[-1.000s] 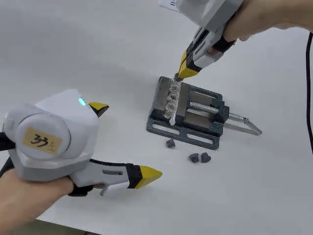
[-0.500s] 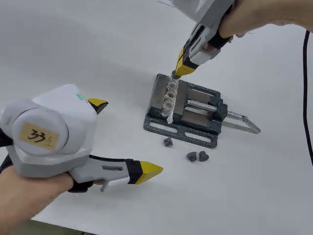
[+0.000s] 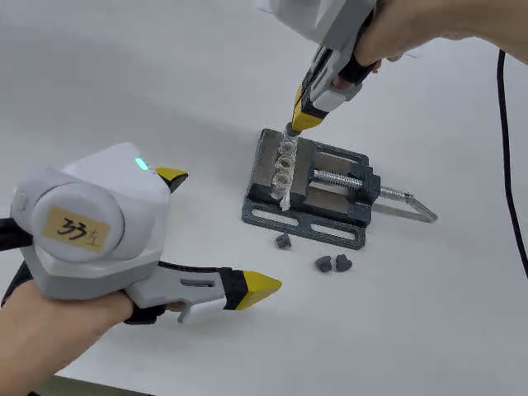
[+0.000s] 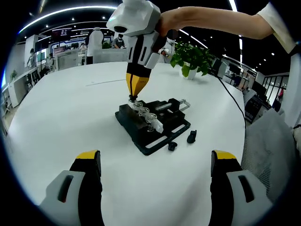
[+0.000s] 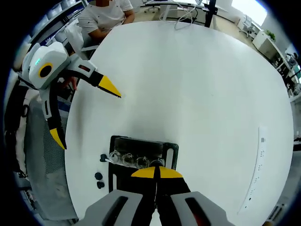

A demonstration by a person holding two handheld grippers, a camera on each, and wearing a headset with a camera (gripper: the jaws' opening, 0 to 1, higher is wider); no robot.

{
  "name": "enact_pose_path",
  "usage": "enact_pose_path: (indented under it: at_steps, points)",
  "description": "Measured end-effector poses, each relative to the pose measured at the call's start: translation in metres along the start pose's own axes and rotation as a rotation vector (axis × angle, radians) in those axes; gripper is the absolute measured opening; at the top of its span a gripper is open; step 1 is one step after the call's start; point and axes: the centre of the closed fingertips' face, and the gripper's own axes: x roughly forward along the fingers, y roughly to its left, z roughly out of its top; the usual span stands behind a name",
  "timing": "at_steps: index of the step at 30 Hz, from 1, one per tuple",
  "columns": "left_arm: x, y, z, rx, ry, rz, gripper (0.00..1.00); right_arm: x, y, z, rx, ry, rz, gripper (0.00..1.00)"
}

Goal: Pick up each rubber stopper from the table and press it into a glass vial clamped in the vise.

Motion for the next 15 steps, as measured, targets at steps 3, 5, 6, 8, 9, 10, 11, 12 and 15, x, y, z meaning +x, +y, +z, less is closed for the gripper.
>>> enact_pose_path:
  at_steps: [3, 5, 6, 8, 9, 10, 11, 12, 15]
  points:
    - [-0.004, 0.002, 0.006, 0.004, -0.011, 0.011, 0.97, 0.0, -0.003, 0.0, 0.04, -0.033, 0.005, 0.0]
    - [-0.006, 0.004, 0.007, 0.003, -0.015, 0.014, 0.97, 0.0, -0.005, -0.001, 0.028, -0.043, 0.007, 0.0]
    - [-0.007, 0.004, 0.008, 0.008, -0.015, 0.017, 0.97, 0.0, -0.01, -0.003, 0.043, -0.049, 0.011, 0.0]
    - [-0.008, 0.004, 0.008, 0.013, -0.012, 0.02, 0.97, 0.002, -0.02, -0.002, 0.053, -0.06, 0.017, 0.0]
    - [-0.009, 0.004, 0.009, 0.016, -0.013, 0.022, 0.97, 0.001, -0.019, -0.003, 0.074, -0.068, 0.02, 0.0]
    - [-0.01, 0.003, 0.01, 0.016, -0.012, 0.022, 0.97, 0.0, -0.018, -0.003, 0.071, -0.072, 0.02, 0.0]
    - [-0.012, 0.003, 0.012, 0.019, -0.013, 0.025, 0.97, -0.002, -0.015, -0.004, 0.068, -0.081, 0.018, 0.0]
    - [-0.013, 0.002, 0.012, 0.021, -0.015, 0.026, 0.97, -0.003, -0.013, -0.004, 0.07, -0.086, 0.016, 0.0]
    - [-0.014, 0.002, 0.014, 0.023, -0.016, 0.029, 0.97, -0.005, -0.01, -0.005, 0.06, -0.097, 0.007, 0.0]
